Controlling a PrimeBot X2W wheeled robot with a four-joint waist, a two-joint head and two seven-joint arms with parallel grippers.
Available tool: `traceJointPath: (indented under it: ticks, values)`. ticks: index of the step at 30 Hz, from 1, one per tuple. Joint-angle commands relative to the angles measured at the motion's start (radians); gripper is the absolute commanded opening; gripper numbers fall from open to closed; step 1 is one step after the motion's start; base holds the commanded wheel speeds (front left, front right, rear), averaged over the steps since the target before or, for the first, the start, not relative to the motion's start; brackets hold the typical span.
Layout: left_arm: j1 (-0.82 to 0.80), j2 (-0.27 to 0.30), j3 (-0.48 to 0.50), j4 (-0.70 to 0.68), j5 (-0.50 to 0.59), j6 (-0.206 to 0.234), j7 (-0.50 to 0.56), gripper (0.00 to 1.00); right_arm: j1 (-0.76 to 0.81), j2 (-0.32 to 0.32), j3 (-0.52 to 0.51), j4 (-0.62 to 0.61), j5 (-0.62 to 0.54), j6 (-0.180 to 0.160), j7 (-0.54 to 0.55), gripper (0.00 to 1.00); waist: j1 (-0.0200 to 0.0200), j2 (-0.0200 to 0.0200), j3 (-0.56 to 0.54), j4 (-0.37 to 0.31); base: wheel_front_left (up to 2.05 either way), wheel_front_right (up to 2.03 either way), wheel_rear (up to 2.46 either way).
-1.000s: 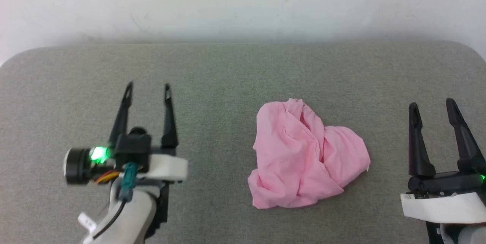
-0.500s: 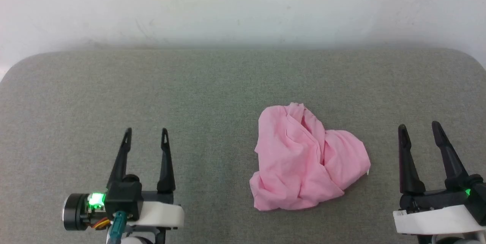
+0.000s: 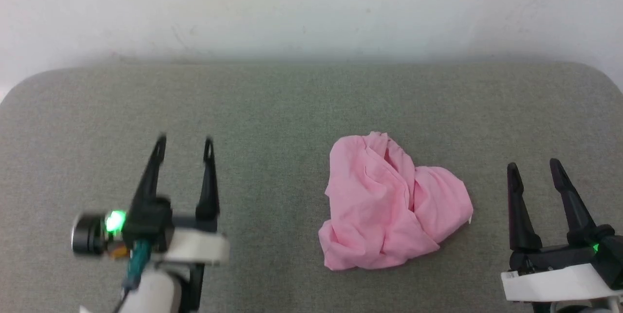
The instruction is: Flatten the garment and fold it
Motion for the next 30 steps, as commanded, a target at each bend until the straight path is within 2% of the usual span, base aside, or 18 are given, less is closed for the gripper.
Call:
traceJointPath:
  ticks: [1,4,9,13,16,20,25,30]
  values:
    - [-0.075,0.005,0.0,0.011,0.012,-0.03,-0.005,1.0,-0.016,0.003,0.005,-0.002,-0.002,-0.002,-0.005,1.0,0.0,-0.0001,0.014,-0.005,0.0,0.0,0.0]
    - [-0.217,0.024,-0.02,0.085,0.024,-0.104,-0.005,1.0,-0.035,0.003,0.011,-0.007,-0.008,-0.002,-0.005,1.0,0.0,-0.0001,0.035,-0.02,0.0,0.0,0.0]
    - [-0.466,0.034,-0.082,0.337,0.034,-0.223,0.001,1.0,-0.058,0.003,0.016,-0.008,-0.008,-0.002,-0.005,1.0,0.0,-0.0001,0.063,-0.061,0.0,0.0,0.0]
    - [-0.657,0.023,-0.169,0.548,0.022,-0.295,0.137,1.0,-0.072,0.003,0.017,-0.009,-0.006,-0.002,-0.005,1.0,0.0,-0.0001,0.089,-0.097,0.0,0.0,0.0]
    - [-0.767,0.013,-0.28,0.681,-0.024,-0.309,0.272,1.0,-0.085,0.003,0.026,-0.01,-0.004,-0.002,-0.005,1.0,0.0,-0.0001,0.112,-0.129,0.0,0.0,0.0]
    - [-0.888,0.023,-0.536,0.768,-0.207,-0.31,0.464,1.0,-0.108,0.003,0.034,-0.01,0.001,-0.002,-0.005,1.0,0.0,-0.0001,0.151,-0.168,0.0,0.0,0.0]
    - [-1.007,0.082,-0.828,0.739,-0.492,-0.31,0.709,1.0,-0.143,0.003,0.047,-0.013,0.005,-0.002,-0.005,1.0,0.0,-0.0001,0.21,-0.211,0.0,0.0,0.0]
    - [-1.106,0.161,-1.049,0.699,-0.671,-0.31,0.887,1.0,-0.186,0.003,0.056,-0.013,0.017,-0.002,-0.005,1.0,0.0,-0.0001,0.268,-0.248,0.0,0.0,0.0]
